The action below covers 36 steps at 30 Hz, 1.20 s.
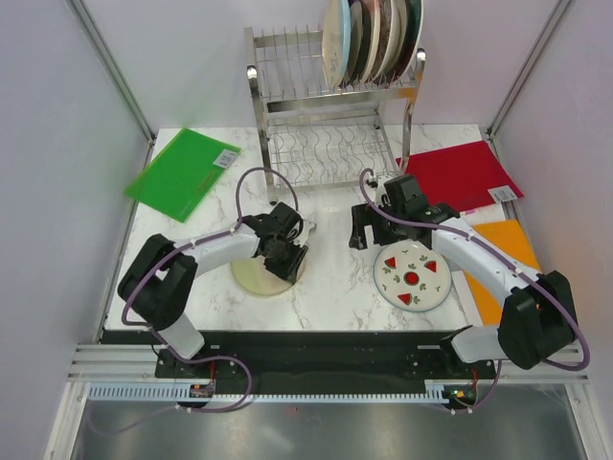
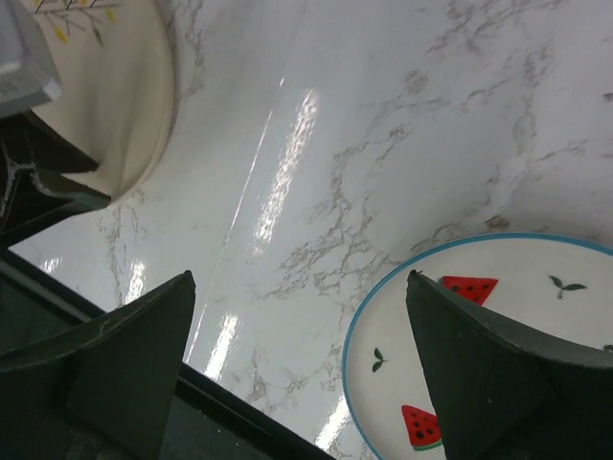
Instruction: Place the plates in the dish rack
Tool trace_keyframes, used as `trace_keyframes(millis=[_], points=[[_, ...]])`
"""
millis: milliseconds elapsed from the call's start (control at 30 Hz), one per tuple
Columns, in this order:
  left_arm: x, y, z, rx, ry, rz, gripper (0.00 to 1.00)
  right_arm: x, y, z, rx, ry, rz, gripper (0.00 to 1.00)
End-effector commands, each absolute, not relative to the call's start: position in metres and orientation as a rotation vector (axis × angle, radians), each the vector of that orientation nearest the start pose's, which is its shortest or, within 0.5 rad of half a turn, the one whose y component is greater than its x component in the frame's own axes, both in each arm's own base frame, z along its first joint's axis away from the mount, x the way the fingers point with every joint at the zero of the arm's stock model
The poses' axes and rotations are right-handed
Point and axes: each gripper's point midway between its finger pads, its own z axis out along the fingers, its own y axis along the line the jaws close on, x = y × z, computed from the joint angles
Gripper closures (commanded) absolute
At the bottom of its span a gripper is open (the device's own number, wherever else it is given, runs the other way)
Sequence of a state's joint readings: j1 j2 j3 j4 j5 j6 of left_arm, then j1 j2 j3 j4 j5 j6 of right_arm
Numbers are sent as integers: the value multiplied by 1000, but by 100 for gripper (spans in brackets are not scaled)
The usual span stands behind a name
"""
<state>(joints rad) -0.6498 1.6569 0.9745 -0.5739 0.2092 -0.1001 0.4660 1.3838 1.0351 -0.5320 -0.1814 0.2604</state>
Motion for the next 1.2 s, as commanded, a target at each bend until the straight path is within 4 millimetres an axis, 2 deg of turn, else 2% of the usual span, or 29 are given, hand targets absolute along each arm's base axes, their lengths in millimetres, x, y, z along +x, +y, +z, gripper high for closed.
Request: trace_keyframes(millis=[0, 67, 100, 133, 167, 233, 267, 333, 367, 400, 433, 467, 533, 567, 733, 833, 967, 1167], points=[[239, -212, 70, 749, 2602, -365, 47, 252, 219, 115, -536, 2510, 815, 2], [247, -188, 78, 604, 2592, -288, 34, 249, 229, 108, -559, 2507, 903, 2], [248, -178, 84, 533, 2589, -287, 34, 249, 235, 108, -572, 2504, 952, 2], [253, -157, 92, 395, 2583, -287, 32, 249, 245, 109, -613, 2474, 1027, 2], [253, -146, 95, 249, 2597, -298, 30, 244, 254, 99, -632, 2502, 1116, 5], [249, -113, 94, 12, 2627, -286, 30, 255, 267, 98, -627, 2476, 1179, 6], [248, -108, 92, -84, 2638, -304, 31, 258, 272, 88, -619, 2496, 1205, 8], [246, -90, 85, -246, 2657, -309, 31, 269, 287, 92, -628, 2457, 1249, 9], [246, -86, 82, -315, 2658, -320, 31, 271, 291, 82, -628, 2481, 1253, 8], [247, -81, 78, -357, 2660, -313, 32, 278, 298, 86, -627, 2468, 1269, 8], [250, -71, 73, -417, 2655, -300, 32, 279, 304, 84, -633, 2473, 1279, 8], [251, -66, 68, -456, 2666, -290, 32, 280, 308, 74, -618, 2503, 1288, 8], [254, -58, 63, -506, 2671, -281, 32, 284, 318, 75, -602, 2501, 1317, 8], [257, -56, 61, -505, 2673, -276, 32, 285, 320, 67, -592, 2523, 1320, 7], [251, -49, 33, -581, 2755, -261, 33, 299, 334, 55, -524, 2553, 1325, 7], [250, -58, 21, -581, 2790, -341, 40, 303, 341, 47, -511, 2567, 1314, 7], [256, -72, 12, -559, 2807, -459, 64, 307, 344, 32, -486, 2603, 1271, 6], [253, -88, 1, -522, 2842, -592, 89, 286, 353, 6, -471, 2686, 1355, 7]])
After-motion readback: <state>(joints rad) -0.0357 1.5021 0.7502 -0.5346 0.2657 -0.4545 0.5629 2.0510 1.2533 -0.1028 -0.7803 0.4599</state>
